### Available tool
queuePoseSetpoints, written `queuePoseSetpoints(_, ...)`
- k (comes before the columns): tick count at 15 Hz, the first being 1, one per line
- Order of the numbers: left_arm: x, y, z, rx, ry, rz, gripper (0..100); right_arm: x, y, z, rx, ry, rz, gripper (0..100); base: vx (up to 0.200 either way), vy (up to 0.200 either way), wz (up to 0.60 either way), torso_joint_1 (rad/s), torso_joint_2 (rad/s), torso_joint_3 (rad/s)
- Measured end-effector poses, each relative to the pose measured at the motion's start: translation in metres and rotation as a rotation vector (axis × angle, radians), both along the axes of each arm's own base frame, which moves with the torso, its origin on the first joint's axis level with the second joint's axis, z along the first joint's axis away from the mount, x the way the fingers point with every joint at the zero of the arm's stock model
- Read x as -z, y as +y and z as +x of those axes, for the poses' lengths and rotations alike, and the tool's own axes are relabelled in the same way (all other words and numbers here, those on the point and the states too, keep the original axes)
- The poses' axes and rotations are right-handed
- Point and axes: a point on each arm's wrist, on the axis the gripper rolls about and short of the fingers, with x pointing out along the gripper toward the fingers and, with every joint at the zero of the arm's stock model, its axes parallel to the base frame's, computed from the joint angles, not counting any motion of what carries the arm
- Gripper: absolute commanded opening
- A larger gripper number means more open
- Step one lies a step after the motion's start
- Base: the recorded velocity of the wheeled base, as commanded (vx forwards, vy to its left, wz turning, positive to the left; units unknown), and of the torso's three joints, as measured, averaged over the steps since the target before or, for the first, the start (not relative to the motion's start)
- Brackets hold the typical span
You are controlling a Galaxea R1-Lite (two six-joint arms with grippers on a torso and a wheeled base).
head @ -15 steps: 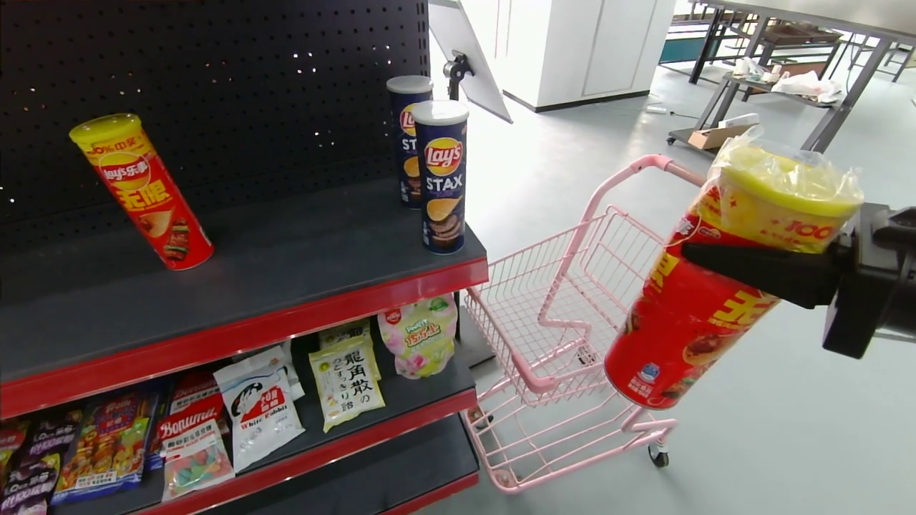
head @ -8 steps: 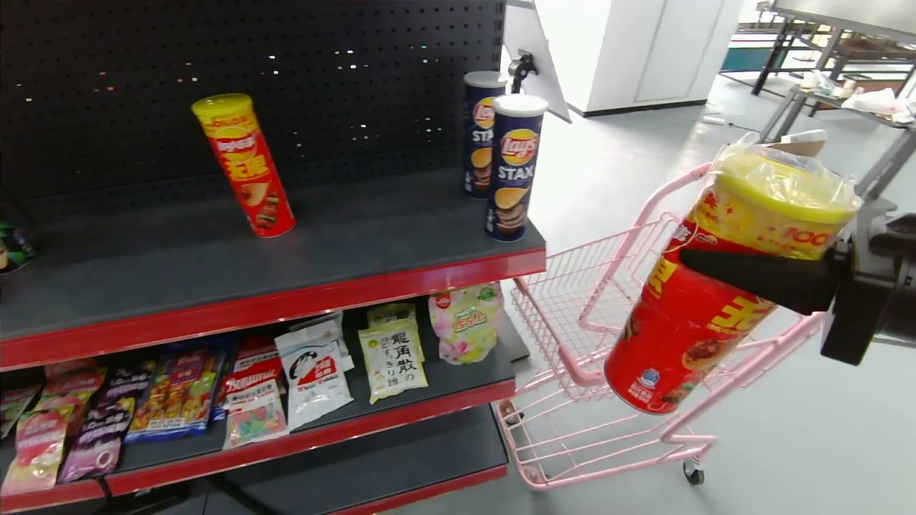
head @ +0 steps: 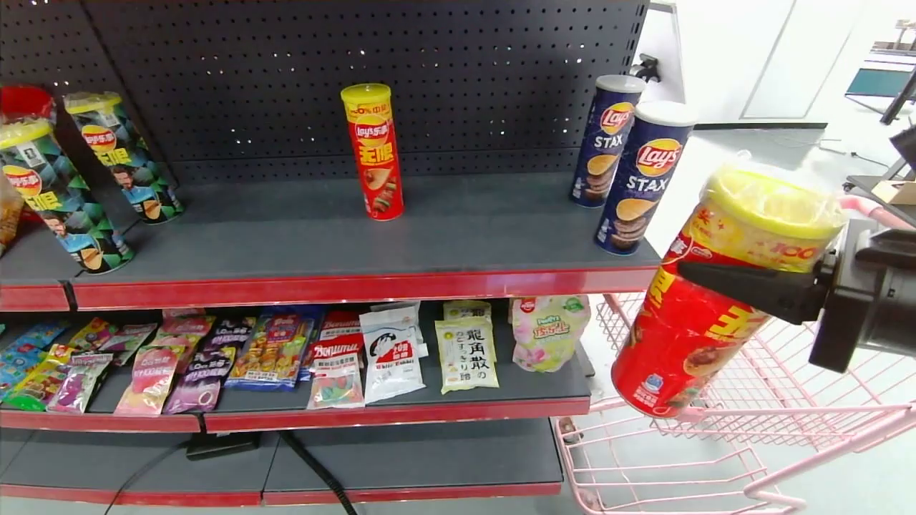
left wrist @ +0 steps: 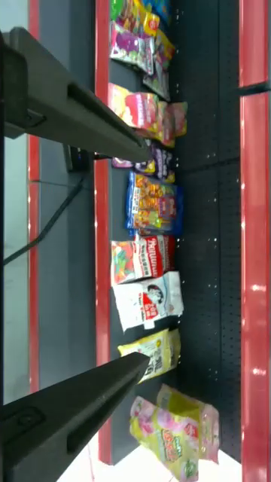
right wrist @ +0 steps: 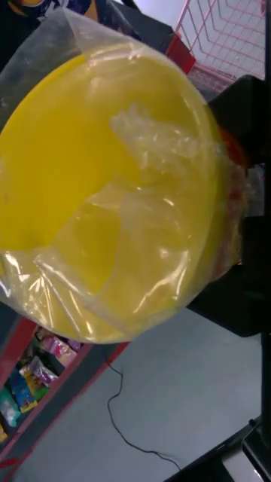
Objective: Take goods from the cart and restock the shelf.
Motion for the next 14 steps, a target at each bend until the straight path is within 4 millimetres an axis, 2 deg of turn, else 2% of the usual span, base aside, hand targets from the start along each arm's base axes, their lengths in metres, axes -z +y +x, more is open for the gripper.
queuePoseSetpoints(5, 0.0001, 0.0, 0.0, 0.001, 0.0, 0.0, 100, -0.0007, -0.0006, -0.0005, -0.013, -0.073, -0.032, 0, 0.0, 0.2, 0.0, 0.005, 0.0, 0.0)
queuePoseSetpoints(13, 0.0001, 0.0, 0.0, 0.001, 0.0, 0.0, 100, 0.0006, 0.0008, -0.0006, -0.066, -0.074, -0.025, 0, 0.0, 0.2, 0.0, 0.002, 0.0, 0.004)
queuePoseSetpoints(14, 0.0001, 0.0, 0.0, 0.0, 0.0, 0.0, 100, 0.0006, 0.0006, -0.001, -0.067, -0.075, -0.024, 0, 0.0, 0.0, 0.0, 0.0, 0.0, 0.0)
